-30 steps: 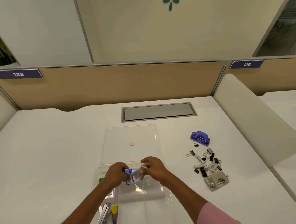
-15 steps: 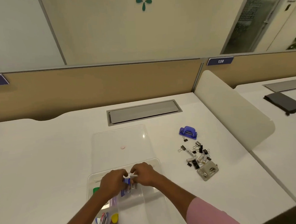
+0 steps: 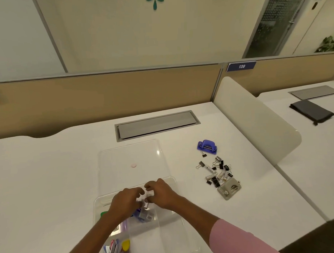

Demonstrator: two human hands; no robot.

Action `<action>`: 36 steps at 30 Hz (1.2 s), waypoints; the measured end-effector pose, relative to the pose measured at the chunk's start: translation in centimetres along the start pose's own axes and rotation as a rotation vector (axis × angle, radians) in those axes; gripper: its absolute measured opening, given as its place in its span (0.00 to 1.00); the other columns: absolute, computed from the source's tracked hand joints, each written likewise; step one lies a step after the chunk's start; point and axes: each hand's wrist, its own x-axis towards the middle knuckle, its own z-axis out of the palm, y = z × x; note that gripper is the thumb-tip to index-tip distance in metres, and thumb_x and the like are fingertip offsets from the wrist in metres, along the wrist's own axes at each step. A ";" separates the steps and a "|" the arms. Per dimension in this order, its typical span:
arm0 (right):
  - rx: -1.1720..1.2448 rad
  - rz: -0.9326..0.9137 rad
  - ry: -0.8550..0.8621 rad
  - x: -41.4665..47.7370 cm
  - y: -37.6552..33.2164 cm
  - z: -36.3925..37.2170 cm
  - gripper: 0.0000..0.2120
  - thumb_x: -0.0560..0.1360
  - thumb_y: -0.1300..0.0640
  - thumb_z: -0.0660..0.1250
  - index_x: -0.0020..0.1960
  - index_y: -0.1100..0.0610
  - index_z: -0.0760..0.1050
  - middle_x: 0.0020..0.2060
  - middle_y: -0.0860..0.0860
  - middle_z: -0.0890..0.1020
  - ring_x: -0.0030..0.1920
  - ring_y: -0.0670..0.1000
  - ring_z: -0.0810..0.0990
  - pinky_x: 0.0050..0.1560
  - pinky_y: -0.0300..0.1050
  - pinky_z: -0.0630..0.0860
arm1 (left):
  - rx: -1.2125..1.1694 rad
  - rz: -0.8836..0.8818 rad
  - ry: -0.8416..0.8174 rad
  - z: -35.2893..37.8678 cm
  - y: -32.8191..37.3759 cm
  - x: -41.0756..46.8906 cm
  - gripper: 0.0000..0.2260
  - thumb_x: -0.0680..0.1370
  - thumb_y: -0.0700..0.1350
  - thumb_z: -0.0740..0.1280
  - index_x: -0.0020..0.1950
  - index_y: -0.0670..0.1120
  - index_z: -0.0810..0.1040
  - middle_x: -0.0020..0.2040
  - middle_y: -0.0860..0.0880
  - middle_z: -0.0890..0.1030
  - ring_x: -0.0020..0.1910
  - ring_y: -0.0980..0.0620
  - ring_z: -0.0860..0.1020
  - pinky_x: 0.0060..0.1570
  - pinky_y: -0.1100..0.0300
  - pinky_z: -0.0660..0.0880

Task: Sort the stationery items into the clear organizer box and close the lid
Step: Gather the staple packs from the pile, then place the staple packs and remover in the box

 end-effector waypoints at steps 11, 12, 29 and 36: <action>0.378 0.117 0.236 -1.2 3.2 -3.9 0.12 0.71 0.60 0.72 0.54 0.60 0.81 0.48 0.55 0.85 0.50 0.50 0.83 0.53 0.39 0.78 | -0.248 -0.054 0.037 -0.5 3.8 1.8 0.16 0.73 0.56 0.70 0.59 0.53 0.78 0.53 0.53 0.84 0.46 0.55 0.81 0.50 0.60 0.78; 0.392 0.134 0.246 -1.4 3.6 -4.3 0.12 0.71 0.60 0.72 0.54 0.59 0.81 0.48 0.55 0.85 0.50 0.50 0.83 0.52 0.38 0.77 | -0.257 -0.050 0.041 -0.5 4.4 2.0 0.16 0.73 0.56 0.70 0.59 0.53 0.78 0.52 0.53 0.84 0.46 0.55 0.81 0.50 0.60 0.78; 0.552 0.407 0.508 -5.1 12.7 -11.9 0.10 0.73 0.55 0.70 0.36 0.59 0.82 0.32 0.53 0.85 0.31 0.47 0.80 0.40 0.46 0.80 | -0.347 0.127 -0.060 1.6 16.5 8.5 0.13 0.76 0.53 0.67 0.58 0.51 0.79 0.49 0.50 0.84 0.36 0.55 0.82 0.45 0.62 0.75; 0.578 0.532 0.709 -5.9 17.1 -15.5 0.13 0.73 0.52 0.70 0.34 0.58 0.81 0.29 0.52 0.84 0.28 0.49 0.78 0.37 0.47 0.77 | -0.376 0.171 -0.079 3.7 20.3 11.8 0.11 0.76 0.48 0.69 0.58 0.51 0.80 0.51 0.50 0.84 0.49 0.54 0.80 0.55 0.57 0.76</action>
